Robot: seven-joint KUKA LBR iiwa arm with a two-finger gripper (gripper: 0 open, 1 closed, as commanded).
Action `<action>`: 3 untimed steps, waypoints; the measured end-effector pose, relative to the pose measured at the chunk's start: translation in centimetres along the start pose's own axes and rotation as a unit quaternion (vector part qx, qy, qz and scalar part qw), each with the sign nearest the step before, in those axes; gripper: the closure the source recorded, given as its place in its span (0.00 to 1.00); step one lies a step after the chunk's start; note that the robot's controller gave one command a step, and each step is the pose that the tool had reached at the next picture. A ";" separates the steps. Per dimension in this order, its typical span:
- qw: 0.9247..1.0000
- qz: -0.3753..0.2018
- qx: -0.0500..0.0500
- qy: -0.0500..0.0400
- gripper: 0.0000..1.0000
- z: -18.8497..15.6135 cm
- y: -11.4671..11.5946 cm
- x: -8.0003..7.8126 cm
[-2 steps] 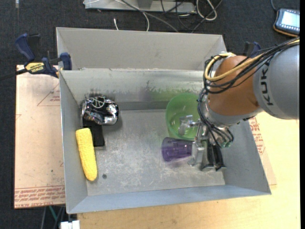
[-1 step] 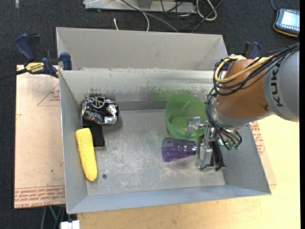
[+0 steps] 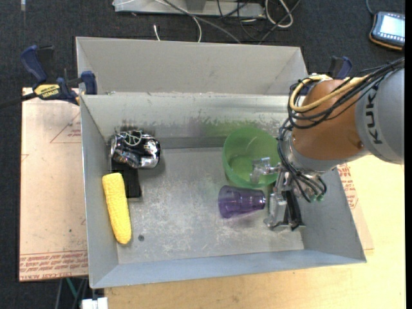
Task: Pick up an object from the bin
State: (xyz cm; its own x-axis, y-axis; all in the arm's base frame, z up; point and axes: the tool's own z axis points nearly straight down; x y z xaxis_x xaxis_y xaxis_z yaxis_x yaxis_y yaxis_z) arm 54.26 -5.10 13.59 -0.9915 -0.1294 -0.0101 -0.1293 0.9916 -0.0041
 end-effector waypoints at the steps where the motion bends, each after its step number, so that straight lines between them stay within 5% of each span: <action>1: 0.993 -0.119 0.000 0.000 0.00 6.6 -0.4 1.1; 2: 0.996 -0.092 0.003 -0.008 1.00 5.6 -1.7 -2.2; 3: 0.996 -0.092 0.003 -0.008 1.00 5.6 -1.7 -2.1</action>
Offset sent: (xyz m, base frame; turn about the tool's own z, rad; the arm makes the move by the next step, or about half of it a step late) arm 0.0200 -0.0136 -0.0599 -0.1855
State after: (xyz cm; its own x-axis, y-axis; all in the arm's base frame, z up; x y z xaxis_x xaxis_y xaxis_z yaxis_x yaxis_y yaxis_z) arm 56.67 -6.54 8.06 -0.9509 -0.3084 -0.0250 -0.3082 0.9512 -0.0129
